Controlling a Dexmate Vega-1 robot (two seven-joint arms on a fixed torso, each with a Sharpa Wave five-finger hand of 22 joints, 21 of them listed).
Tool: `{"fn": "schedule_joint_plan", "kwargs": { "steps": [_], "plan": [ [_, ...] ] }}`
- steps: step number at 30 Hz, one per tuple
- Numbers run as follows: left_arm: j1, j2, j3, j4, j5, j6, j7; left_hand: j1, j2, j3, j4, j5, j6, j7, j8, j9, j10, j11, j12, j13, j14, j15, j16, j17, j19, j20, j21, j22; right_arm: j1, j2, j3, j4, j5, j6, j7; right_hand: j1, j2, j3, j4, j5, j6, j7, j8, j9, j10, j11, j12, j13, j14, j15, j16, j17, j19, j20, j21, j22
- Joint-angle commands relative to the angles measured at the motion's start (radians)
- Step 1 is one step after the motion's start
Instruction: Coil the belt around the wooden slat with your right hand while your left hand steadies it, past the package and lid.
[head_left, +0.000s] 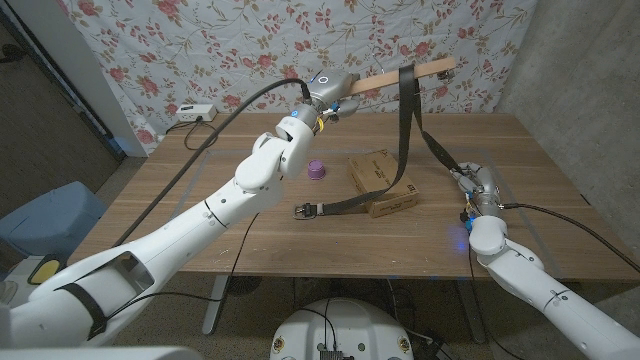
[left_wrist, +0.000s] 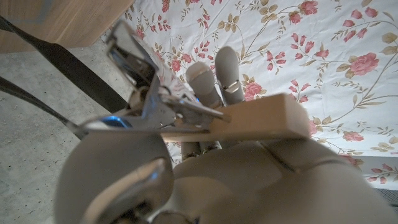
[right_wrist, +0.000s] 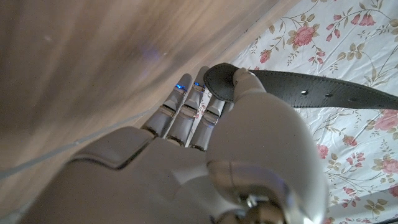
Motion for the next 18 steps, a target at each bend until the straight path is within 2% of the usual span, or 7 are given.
{"fn": "schedule_joint_plan", "kwargs": {
  "steps": [1,5,9,14,18],
  "plan": [
    [-0.016,-0.013,0.004,0.028,0.057,-0.01,-0.022,-0.03,0.04,0.058,0.057,0.006,0.001,0.001,0.005,-0.001,-0.003,-0.007,0.006,0.005,0.005,-0.001,0.005,0.001,0.007,-0.069,-0.001,-0.001,-0.178,-0.064,0.107,-0.046,0.166,0.207,0.172,0.011,0.003,-0.004,-0.002,0.006,0.071,-0.027,0.074,0.179,0.004,0.004,-0.001,0.003,-0.007,-0.161,-0.004,0.003,-0.006,-0.033,0.004,0.001],
    [-0.02,-0.02,0.004,0.039,0.057,-0.019,-0.021,-0.03,0.04,0.058,0.057,0.006,0.0,0.001,0.006,-0.002,-0.003,-0.007,0.006,0.004,0.006,-0.002,0.008,0.005,0.006,-0.069,0.0,0.001,-0.228,-0.086,0.143,-0.028,0.237,0.325,0.293,0.014,0.003,-0.005,-0.002,0.007,0.071,-0.026,0.074,0.18,0.006,0.006,-0.002,0.003,-0.009,-0.16,-0.007,0.004,-0.009,-0.03,0.005,0.001],
    [-0.025,-0.028,0.005,0.051,0.056,-0.026,-0.021,-0.03,0.041,0.058,0.057,0.006,0.001,0.0,0.008,-0.004,0.0,-0.006,0.006,0.002,0.002,-0.001,0.003,-0.002,0.007,-0.071,-0.001,-0.001,-0.245,-0.083,0.164,0.048,0.35,0.506,0.496,0.016,0.004,-0.007,-0.003,0.008,0.069,-0.026,0.073,0.182,0.004,0.003,-0.003,0.004,-0.01,-0.161,-0.008,0.005,-0.012,-0.028,0.005,0.001],
    [-0.03,-0.035,0.008,0.062,0.056,-0.034,-0.016,-0.03,0.04,0.058,0.057,0.007,-0.001,0.001,0.011,-0.005,-0.001,-0.008,0.006,0.003,0.006,-0.002,0.007,0.004,0.004,-0.071,0.001,0.004,-0.194,-0.032,0.154,0.207,0.554,0.738,0.853,0.02,0.003,-0.011,-0.003,0.009,0.066,-0.03,0.072,0.185,0.001,0.0,-0.004,0.007,-0.011,-0.161,-0.008,0.009,-0.024,-0.026,0.003,0.0],
    [-0.034,-0.039,0.01,0.068,0.054,-0.039,-0.015,-0.03,0.041,0.058,0.057,0.007,-0.005,0.0,0.011,-0.005,-0.001,-0.008,0.006,0.003,0.003,-0.002,0.004,0.0,0.006,-0.071,-0.001,-0.001,-0.119,0.056,0.159,0.348,0.756,0.886,1.171,0.021,0.0,-0.015,-0.003,0.009,0.063,-0.039,0.071,0.188,-0.001,-0.003,-0.005,0.01,-0.015,-0.161,-0.009,0.012,-0.032,-0.027,0.001,0.0]
  ]
}}
